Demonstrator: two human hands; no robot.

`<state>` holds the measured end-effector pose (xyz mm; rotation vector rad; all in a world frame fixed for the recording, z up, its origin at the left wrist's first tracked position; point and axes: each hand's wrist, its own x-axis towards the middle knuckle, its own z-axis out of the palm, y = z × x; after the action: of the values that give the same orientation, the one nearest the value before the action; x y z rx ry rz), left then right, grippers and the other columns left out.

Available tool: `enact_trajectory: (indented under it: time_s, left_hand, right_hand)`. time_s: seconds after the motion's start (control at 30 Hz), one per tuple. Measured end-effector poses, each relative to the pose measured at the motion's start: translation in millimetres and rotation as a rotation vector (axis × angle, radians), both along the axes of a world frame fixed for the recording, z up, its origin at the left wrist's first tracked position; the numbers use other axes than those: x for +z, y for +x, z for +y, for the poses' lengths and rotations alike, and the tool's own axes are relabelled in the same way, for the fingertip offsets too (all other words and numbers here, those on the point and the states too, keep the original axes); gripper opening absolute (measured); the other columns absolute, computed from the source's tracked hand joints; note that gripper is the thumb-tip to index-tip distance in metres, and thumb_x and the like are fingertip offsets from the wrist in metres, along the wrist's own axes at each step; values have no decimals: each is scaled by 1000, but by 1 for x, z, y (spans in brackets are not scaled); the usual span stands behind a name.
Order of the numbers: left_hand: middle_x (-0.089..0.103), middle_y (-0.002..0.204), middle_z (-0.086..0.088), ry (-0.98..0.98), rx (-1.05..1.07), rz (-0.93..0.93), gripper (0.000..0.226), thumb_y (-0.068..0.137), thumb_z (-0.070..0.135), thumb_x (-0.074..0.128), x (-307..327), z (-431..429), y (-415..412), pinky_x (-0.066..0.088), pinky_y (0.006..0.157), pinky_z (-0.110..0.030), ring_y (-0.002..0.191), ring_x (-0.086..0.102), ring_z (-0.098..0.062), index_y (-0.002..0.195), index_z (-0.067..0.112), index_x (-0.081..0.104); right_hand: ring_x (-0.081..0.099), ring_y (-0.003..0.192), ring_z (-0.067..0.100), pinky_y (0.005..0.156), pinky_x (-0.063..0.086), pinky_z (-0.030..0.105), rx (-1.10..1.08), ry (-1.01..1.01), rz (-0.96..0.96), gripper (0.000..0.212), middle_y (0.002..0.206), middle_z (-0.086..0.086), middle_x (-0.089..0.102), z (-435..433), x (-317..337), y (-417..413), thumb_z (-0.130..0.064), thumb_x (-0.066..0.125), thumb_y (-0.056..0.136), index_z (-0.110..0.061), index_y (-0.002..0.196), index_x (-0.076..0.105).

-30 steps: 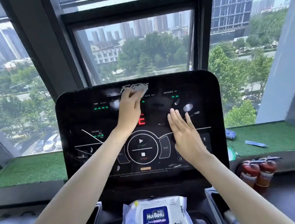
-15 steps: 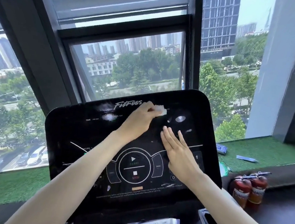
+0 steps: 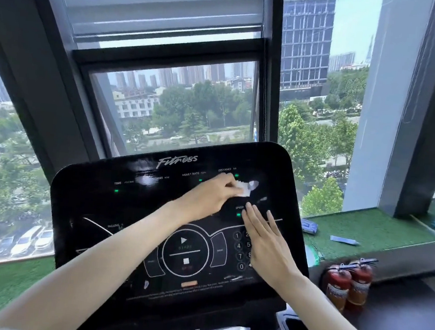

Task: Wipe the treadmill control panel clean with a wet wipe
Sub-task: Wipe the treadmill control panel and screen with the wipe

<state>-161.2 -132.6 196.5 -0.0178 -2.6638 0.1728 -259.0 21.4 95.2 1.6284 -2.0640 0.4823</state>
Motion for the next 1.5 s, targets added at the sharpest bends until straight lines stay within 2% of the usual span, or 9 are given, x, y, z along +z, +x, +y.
enact_trajectory:
  time_s: [0.13, 0.27, 0.4, 0.57, 0.7, 1.1, 1.23, 1.37, 1.5]
  left_hand:
    - [56, 97, -13, 217, 174, 336, 30, 89, -4, 55, 10, -5, -11, 45, 93, -33, 100, 57, -26, 113, 10, 66]
    - [55, 95, -9, 79, -50, -8, 29, 88, -3, 57, -2, 12, -7, 44, 82, -23, 90, 53, -18, 112, 10, 66]
    - [56, 99, -12, 203, 162, 307, 28, 91, -1, 54, 9, -4, -14, 47, 90, -32, 95, 54, -19, 113, 10, 66]
    - [51, 96, -6, -6, -33, -41, 25, 89, -1, 55, -7, 3, -7, 50, 81, -34, 93, 52, -19, 109, 9, 65]
    - [55, 96, -10, 166, 138, 304, 23, 89, -1, 57, 1, -3, -11, 49, 86, -32, 90, 52, -19, 108, 7, 67]
    - [53, 96, -5, -63, -86, -52, 30, 89, -4, 54, 8, 5, -32, 49, 80, -33, 90, 48, -18, 113, 12, 65]
    - [56, 97, -9, 106, 99, 227, 29, 89, -6, 53, 18, 4, -49, 45, 88, -32, 91, 47, -18, 113, 7, 65]
    - [51, 96, -3, -34, -107, -128, 30, 88, -7, 51, 1, 22, -53, 42, 84, -24, 91, 45, -16, 108, 8, 67]
    - [46, 96, 1, 146, 114, 195, 29, 93, -2, 48, 17, 8, -64, 41, 89, -25, 95, 46, -16, 114, 8, 65]
  right_hand:
    - [28, 138, 23, 111, 5, 41, -12, 26, -15, 82, 149, 15, 30, -1, -1, 0, 2, 63, 62, 2, 139, 35]
    - [25, 138, 24, 111, 4, 42, -8, 43, -4, 85, 149, 16, 29, 0, -1, -3, 3, 64, 59, 3, 139, 35]
    - [19, 140, 23, 112, 0, 40, -2, 37, -12, 88, 152, 15, 22, -1, -5, -3, 6, 60, 60, 1, 142, 29]
    - [20, 140, 25, 112, 0, 40, 2, 28, -8, 87, 151, 17, 22, -3, -7, -5, 5, 61, 60, 3, 141, 30]
    - [15, 141, 22, 113, -2, 41, 19, 1, -40, 87, 154, 13, 18, -3, -9, -3, 8, 57, 63, 1, 144, 25]
    - [18, 140, 22, 113, 13, 43, 29, -2, -37, 86, 153, 13, 20, -4, -10, -6, 4, 59, 62, 0, 143, 29]
    - [18, 140, 23, 113, 11, 44, 26, -8, -48, 86, 153, 14, 20, -4, -11, -4, 5, 57, 62, 0, 143, 28]
    - [17, 140, 24, 113, 10, 44, 26, -4, -39, 87, 153, 14, 19, -4, -11, -6, 4, 58, 62, 0, 143, 27]
    - [20, 140, 23, 112, 13, 44, 13, -3, -39, 88, 152, 14, 23, -3, -10, -4, 6, 59, 59, 1, 142, 30]
